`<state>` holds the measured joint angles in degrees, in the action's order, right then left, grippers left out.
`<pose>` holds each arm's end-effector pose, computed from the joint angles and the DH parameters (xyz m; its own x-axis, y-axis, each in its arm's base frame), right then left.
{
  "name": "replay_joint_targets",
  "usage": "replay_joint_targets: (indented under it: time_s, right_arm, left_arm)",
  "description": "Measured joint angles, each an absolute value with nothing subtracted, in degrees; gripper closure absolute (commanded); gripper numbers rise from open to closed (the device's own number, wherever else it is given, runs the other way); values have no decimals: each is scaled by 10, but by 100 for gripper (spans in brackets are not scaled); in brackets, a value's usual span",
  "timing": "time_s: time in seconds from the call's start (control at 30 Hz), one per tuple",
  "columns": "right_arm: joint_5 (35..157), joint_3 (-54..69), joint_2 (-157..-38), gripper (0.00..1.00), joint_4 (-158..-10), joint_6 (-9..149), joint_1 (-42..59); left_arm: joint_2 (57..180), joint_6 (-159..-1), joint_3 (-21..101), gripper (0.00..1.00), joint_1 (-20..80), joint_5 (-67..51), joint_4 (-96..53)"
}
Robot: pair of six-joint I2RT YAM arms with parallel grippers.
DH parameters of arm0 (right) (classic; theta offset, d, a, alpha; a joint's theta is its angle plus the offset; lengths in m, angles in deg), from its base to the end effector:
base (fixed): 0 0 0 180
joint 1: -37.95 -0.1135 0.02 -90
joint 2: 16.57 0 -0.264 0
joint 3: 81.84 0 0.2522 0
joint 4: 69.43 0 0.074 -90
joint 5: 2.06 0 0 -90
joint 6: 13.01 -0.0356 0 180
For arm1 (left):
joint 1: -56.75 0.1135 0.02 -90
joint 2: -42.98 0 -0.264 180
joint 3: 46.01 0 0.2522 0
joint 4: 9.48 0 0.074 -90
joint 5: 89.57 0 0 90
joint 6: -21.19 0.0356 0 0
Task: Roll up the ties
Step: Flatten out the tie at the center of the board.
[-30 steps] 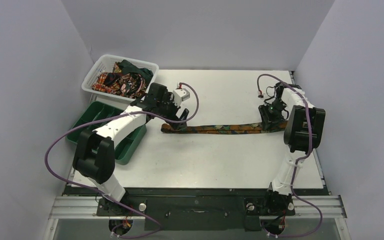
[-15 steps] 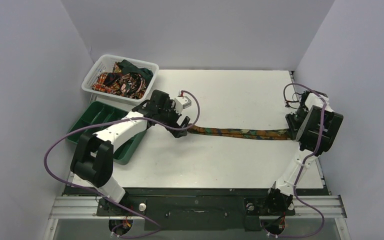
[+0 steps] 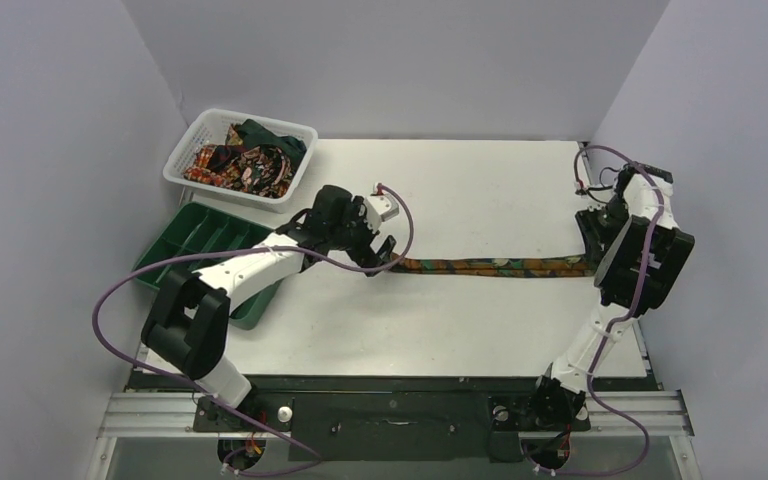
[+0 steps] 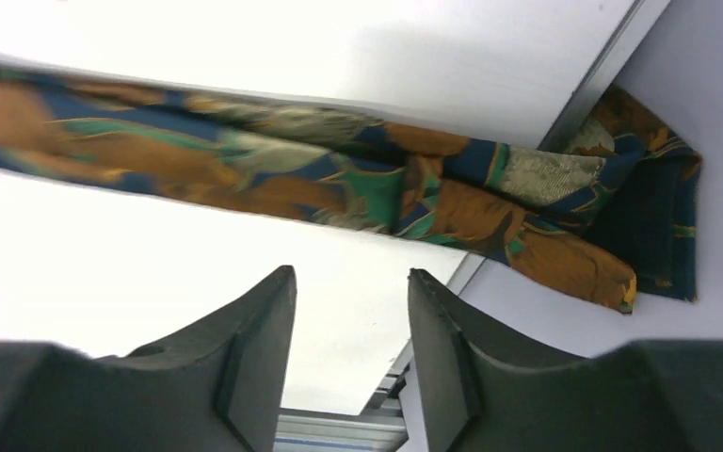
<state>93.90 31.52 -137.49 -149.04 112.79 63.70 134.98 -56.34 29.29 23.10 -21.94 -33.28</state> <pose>0.3719 -0.1753 0.1975 -0.9797 -0.1734 -0.1007 -0.1795 0.9822 0.0552 0.2856 -0.2064 0.2354 -0.3652 0.4830 -0.7958 0.8523 0.5173 -0.0771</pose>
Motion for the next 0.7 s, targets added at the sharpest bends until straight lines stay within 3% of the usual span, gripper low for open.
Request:
replay_joint_targets:
  time_s: [0.1, 0.27, 0.7]
  right_arm:
    - [991, 315, -1320, 44, -1509, 1139, 622]
    - [1080, 335, -1237, 31, -1544, 1138, 589]
    - [1170, 333, -1224, 30, -1592, 1110, 556]
  left_arm:
    - [1356, -586, 311, 3, 231, -230, -318]
    - [1465, -709, 458, 3, 233, -331, -317]
    - [1622, -1031, 421, 3, 247, -502, -165]
